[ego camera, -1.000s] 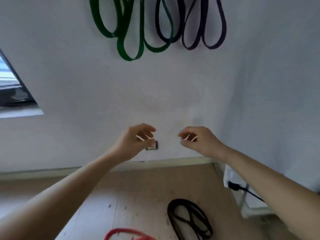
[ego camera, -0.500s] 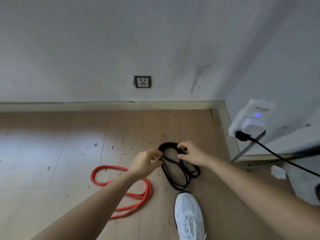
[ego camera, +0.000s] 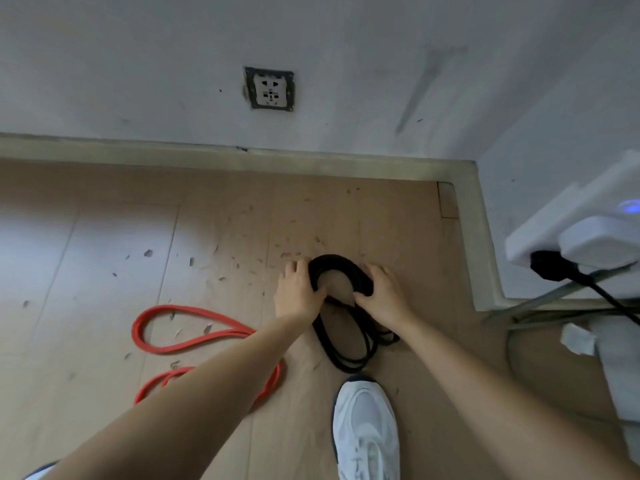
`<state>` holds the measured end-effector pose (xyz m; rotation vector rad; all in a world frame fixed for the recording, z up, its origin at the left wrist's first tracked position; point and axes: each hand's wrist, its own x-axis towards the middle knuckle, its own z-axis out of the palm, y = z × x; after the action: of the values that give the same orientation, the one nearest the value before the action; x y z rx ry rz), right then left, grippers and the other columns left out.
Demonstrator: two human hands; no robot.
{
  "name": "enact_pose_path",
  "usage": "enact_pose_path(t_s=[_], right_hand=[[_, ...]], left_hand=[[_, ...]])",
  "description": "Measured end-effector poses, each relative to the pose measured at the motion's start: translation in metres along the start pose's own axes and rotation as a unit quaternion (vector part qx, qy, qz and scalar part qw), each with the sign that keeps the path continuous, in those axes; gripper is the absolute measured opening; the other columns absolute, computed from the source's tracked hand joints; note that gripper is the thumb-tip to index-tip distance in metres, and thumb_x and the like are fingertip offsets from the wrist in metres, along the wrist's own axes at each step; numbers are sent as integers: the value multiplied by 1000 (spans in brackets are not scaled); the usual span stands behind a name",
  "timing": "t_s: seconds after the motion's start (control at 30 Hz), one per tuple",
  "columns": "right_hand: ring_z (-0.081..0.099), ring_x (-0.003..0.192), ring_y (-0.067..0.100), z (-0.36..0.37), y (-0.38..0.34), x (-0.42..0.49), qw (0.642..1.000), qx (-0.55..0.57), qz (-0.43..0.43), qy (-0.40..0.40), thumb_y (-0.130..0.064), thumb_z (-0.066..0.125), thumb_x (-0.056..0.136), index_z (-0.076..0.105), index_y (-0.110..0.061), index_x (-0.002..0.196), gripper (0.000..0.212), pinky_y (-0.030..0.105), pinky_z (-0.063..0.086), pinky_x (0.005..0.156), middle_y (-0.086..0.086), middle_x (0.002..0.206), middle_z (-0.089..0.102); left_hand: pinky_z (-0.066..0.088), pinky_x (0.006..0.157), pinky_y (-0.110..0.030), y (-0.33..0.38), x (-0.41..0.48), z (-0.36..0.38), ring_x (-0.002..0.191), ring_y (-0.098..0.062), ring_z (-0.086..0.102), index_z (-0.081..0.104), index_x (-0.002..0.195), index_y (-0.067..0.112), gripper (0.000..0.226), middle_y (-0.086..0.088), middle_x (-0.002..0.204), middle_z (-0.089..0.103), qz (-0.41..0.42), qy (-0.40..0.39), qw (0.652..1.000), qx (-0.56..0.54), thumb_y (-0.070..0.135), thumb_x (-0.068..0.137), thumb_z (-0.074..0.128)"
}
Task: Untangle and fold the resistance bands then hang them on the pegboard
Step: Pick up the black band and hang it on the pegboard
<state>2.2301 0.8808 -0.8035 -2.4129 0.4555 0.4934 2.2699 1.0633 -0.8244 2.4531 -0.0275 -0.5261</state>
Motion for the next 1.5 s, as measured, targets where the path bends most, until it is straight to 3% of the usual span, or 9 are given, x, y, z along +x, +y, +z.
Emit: enact_pose_path(t_s=[0.13,0.37,0.5,0.6,0.87,1.03,1.17,1.33,1.5], right_hand=[[59,122,25,-1,-6,4,998,23,25,-50,-12,69,93,51,-9,144,54,24,44,89,8,134,62],[64,111,20,-17,0,-6,990,81,43,-109,-15,73,83,60,-19,139,57,33,53,94,0,124,67],[65,91,12,-31,-2,-25,988,93,8,-120,-7,74,80,70,-26,102,29,26,50,78,-9,95,69],[68,90,15,-43,-13,-42,986,91,-35,-137,-5,79,77,70,-28,85,26,31,52,88,-6,87,71],[60,106,-8,-91,-104,-87,968,112,-163,-153,-14,84,77,69,-33,112,42,20,42,100,-13,111,71],[62,103,-9,-124,-166,-117,949,134,-257,-122,-9,85,80,70,-17,120,44,4,38,87,-9,110,73],[64,98,-7,-148,-207,-139,938,128,-300,-119,-6,83,81,69,-19,113,38,7,42,85,-11,102,72],[71,101,21,-178,-242,-164,929,166,-324,-70,-12,78,87,72,-13,107,21,39,56,91,7,103,74],[71,83,10,-232,-282,-196,924,203,-323,-35,-16,78,89,70,-15,94,10,21,51,77,-8,82,73]], left_hand=[[51,89,-39,1,7,1,112,-30,56,51,134,19,50,-8,127,53,-26,-8,1000,-15,18,87,68],[57,81,-38,-13,-8,-35,94,-21,65,51,112,20,33,2,103,65,-14,-30,995,-99,15,87,72],[61,82,-39,-18,-39,-68,89,-17,74,49,109,22,37,-3,96,76,15,-104,973,-204,6,86,73],[59,78,-28,-8,-66,-99,87,-13,73,54,115,18,39,-5,96,76,45,-128,961,-242,5,86,76],[55,71,-24,38,-113,-188,78,-10,70,72,95,19,21,1,86,74,163,-77,969,-168,10,80,83],[57,67,-30,63,-130,-253,73,-10,72,75,105,21,24,5,84,75,210,-48,969,-123,19,82,83],[61,75,-35,86,-148,-305,81,-12,74,76,105,20,23,5,88,77,245,-45,962,-111,17,83,82],[59,86,-30,115,-176,-367,92,-13,73,74,115,19,25,5,99,77,303,-8,944,-126,16,90,76],[52,84,-19,139,-194,-419,93,-5,70,74,112,21,21,9,98,77,317,57,930,-179,14,93,72]])
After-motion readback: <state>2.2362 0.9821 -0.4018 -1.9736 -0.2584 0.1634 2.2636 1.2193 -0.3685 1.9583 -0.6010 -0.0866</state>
